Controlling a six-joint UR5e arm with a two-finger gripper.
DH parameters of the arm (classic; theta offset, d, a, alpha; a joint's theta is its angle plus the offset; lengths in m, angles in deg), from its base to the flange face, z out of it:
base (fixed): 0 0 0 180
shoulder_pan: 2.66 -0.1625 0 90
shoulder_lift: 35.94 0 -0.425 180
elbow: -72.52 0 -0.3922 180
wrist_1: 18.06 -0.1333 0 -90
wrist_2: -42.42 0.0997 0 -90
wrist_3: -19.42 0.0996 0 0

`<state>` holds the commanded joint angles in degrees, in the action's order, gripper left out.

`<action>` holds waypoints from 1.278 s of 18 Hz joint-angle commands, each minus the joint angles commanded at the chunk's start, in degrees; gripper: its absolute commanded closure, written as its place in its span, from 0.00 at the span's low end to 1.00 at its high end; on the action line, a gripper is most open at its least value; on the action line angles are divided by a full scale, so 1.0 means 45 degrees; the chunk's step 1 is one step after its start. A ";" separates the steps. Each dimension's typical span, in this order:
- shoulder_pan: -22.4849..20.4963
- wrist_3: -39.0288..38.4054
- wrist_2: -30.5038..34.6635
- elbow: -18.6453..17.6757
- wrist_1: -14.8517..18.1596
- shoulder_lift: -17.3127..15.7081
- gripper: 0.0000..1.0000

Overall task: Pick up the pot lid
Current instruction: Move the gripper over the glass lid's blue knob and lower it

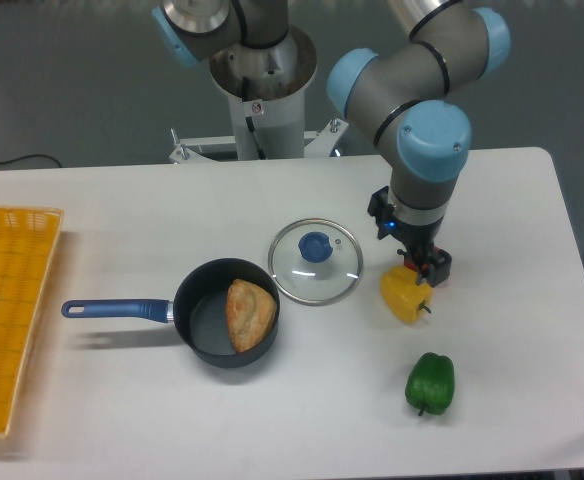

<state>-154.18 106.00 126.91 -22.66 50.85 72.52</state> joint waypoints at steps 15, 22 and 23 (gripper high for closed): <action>0.1445 0.1700 0.1558 -0.2674 -0.1324 -0.1639 0.00; 0.1601 0.1563 0.2105 -0.3947 -0.2968 -0.1972 0.00; 0.1640 0.1543 0.2105 -0.4025 -0.3027 -0.1973 0.00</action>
<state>-146.80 112.94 136.38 -40.77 37.22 63.64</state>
